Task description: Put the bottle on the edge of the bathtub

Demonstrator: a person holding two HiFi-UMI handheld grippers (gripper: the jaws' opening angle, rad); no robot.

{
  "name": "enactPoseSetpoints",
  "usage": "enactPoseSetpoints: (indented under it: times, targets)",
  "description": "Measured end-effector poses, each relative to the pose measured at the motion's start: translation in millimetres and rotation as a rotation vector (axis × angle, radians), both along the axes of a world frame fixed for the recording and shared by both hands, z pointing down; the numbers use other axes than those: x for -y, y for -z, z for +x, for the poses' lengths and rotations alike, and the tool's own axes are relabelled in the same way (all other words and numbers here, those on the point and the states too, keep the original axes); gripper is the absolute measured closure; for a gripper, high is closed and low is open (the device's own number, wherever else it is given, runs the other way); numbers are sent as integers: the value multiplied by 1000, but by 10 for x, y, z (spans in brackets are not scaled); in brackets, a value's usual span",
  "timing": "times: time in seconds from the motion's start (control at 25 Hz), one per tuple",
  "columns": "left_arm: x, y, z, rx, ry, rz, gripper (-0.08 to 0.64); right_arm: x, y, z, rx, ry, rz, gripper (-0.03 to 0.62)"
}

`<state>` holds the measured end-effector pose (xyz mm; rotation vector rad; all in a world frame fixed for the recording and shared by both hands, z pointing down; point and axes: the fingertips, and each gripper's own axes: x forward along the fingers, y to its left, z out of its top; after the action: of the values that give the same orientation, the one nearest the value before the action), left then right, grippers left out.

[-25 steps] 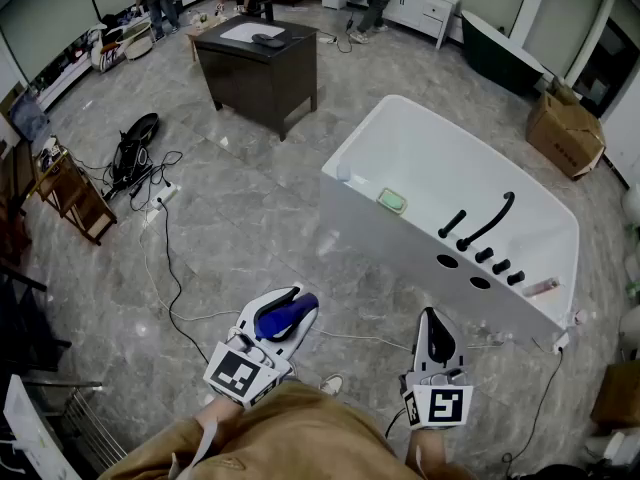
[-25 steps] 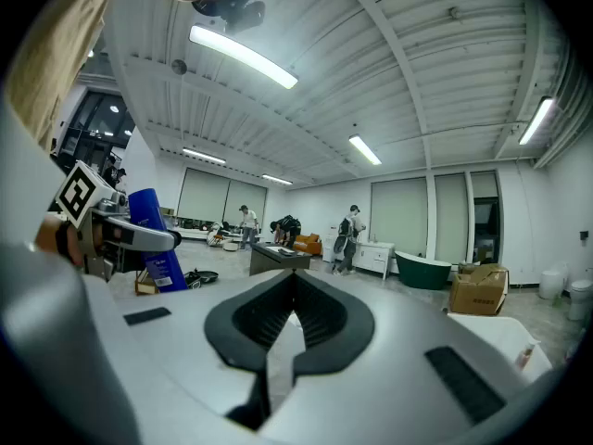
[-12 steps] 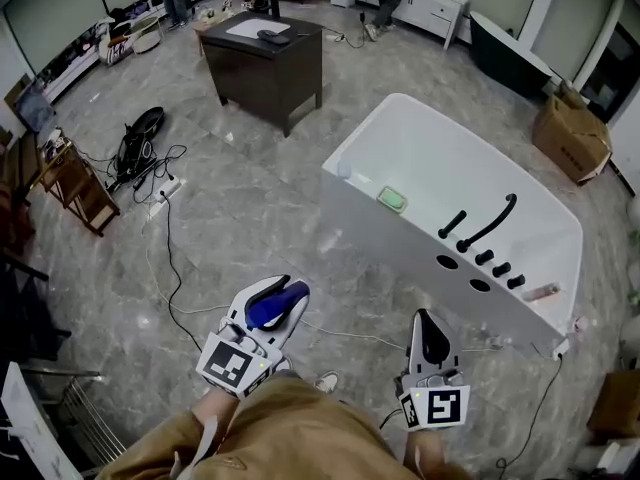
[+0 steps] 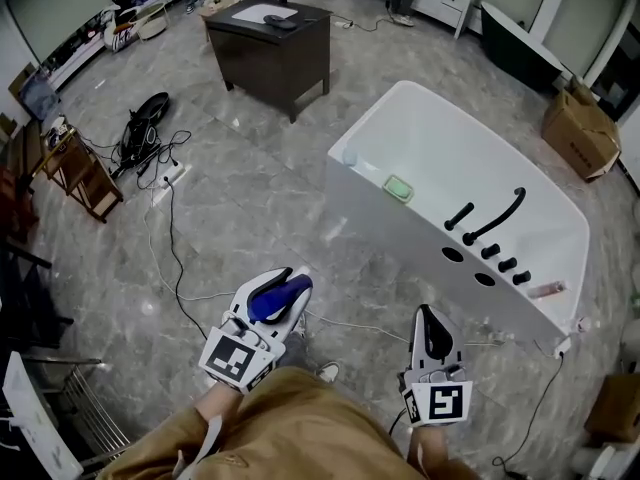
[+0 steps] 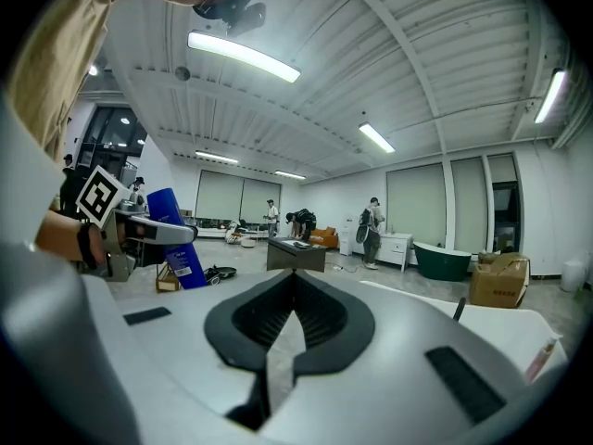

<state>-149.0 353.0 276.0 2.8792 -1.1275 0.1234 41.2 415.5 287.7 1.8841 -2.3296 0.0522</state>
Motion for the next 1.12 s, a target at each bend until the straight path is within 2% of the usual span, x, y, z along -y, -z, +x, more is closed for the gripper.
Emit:
enactPoseSetpoints:
  times: [0.28,0.76,0.88,1.12]
  targets:
    - [474,-154,-26,-12,-20,-18,410,411,-63,-14,-15,-30,-24,586]
    - [1790,-288,-309,-38,-81,-56,410,1816,116,-481,-54,-37,-50,586]
    - [1966,-309,-345,-66,-112,-80,410,1993,164,-589,-59,-52,-47,586]
    - [2123,-371,-267,-72,-165,-86,410,2168,181,-586,-68,-88,-50,586]
